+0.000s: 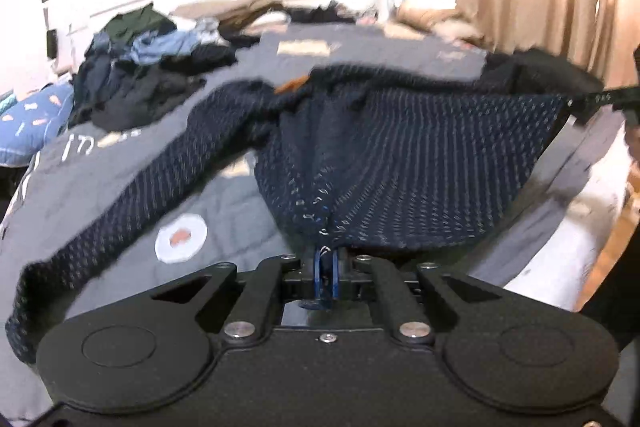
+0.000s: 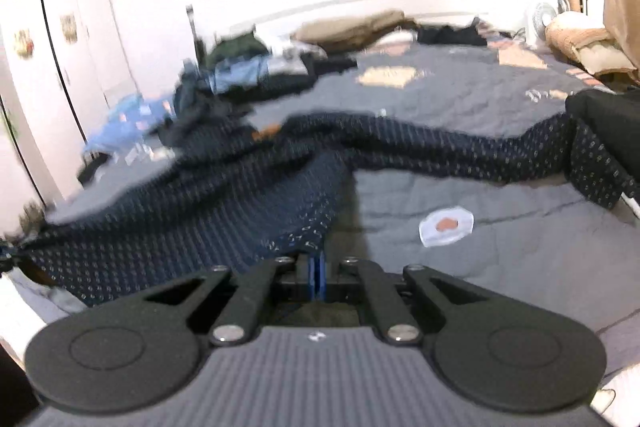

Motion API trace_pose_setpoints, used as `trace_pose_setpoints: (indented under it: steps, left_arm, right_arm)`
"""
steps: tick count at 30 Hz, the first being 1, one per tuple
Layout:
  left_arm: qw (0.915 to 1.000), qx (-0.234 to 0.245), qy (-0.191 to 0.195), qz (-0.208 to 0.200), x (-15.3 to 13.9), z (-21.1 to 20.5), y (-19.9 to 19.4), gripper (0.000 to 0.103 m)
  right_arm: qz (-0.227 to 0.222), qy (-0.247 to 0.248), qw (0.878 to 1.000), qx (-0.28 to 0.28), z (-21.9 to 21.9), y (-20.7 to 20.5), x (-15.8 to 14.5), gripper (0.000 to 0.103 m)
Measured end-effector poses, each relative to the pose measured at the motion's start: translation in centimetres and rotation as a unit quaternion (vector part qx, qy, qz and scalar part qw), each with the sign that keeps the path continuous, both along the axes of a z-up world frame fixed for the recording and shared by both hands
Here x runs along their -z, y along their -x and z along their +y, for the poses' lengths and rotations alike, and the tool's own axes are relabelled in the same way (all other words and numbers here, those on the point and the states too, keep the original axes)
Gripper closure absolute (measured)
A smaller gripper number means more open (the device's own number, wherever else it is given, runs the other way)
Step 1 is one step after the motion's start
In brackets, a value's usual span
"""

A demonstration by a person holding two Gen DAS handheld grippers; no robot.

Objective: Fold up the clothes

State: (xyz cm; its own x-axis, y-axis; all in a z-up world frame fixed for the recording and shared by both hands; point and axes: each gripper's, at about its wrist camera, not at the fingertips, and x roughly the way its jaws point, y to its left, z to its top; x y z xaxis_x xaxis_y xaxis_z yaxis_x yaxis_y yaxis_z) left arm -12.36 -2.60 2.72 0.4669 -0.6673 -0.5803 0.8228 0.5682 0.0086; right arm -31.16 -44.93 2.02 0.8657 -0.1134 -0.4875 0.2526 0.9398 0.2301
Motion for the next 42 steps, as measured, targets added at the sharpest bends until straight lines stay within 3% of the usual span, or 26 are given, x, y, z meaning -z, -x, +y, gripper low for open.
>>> trace_pose_setpoints:
  steps: [4,7,11,13,15,16,18,22,26,31,36,42]
  left_arm:
    - [0.9998,0.021,-0.003,0.005,-1.6,1.2,0.5,0.098]
    - [0.9984,0.038,-0.039,0.016,-0.3,1.2,1.5,0.098]
    - [0.9919,0.045,-0.113,0.035,2.7,-0.1,2.4,0.093]
    - [0.9885,0.047,-0.14,0.029,3.8,-0.8,3.0,0.076]
    - [0.9892,0.058,-0.131,0.031,3.8,-0.8,3.4,0.06]
    - [0.99,0.06,-0.123,0.034,3.5,-0.7,3.4,0.054]
    - [0.9918,0.066,-0.103,0.036,2.6,-0.2,3.2,0.054]
    - [0.9968,0.037,-0.061,0.037,1.0,0.4,1.7,0.052]
    - [0.9986,-0.012,-0.007,0.052,-0.2,0.7,-0.6,0.044]
    - [0.9957,-0.06,0.037,0.06,-1.0,-0.3,-2.4,0.042]
    - [0.9966,-0.076,0.018,0.026,-1.7,-1.9,-3.6,0.042]
    - [0.9979,-0.045,-0.045,-0.014,-2.8,-4.3,-6.9,0.036]
  right_arm:
    - [-0.003,0.021,1.0,0.0,-0.2,1.5,-2.4,0.101]
    - [0.046,0.06,0.997,-0.005,0.0,1.6,-2.1,0.101]
    - [0.134,0.037,0.99,-0.024,-0.3,0.1,1.0,0.097]
    - [0.156,0.024,0.987,-0.019,-0.4,-0.4,2.0,0.097]
    - [0.166,0.018,0.986,-0.008,-0.5,-0.5,2.3,0.096]
    - [0.164,0.017,0.986,-0.006,-0.4,-0.2,2.0,0.095]
    - [0.161,0.02,0.987,0.007,-0.4,0.4,1.2,0.089]
    - [0.114,0.028,0.993,0.026,-0.6,1.7,-0.4,0.064]
    - [0.066,0.024,0.997,0.019,-0.8,0.1,-1.3,0.059]
    - [0.011,-0.007,1.0,-0.026,-0.5,-4.5,-2.4,0.05]
    - [-0.031,-0.007,0.997,-0.069,-1.0,-10.1,-4.2,0.04]
    - [-0.052,-0.005,0.992,-0.112,-2.7,-14.6,-4.4,0.039]
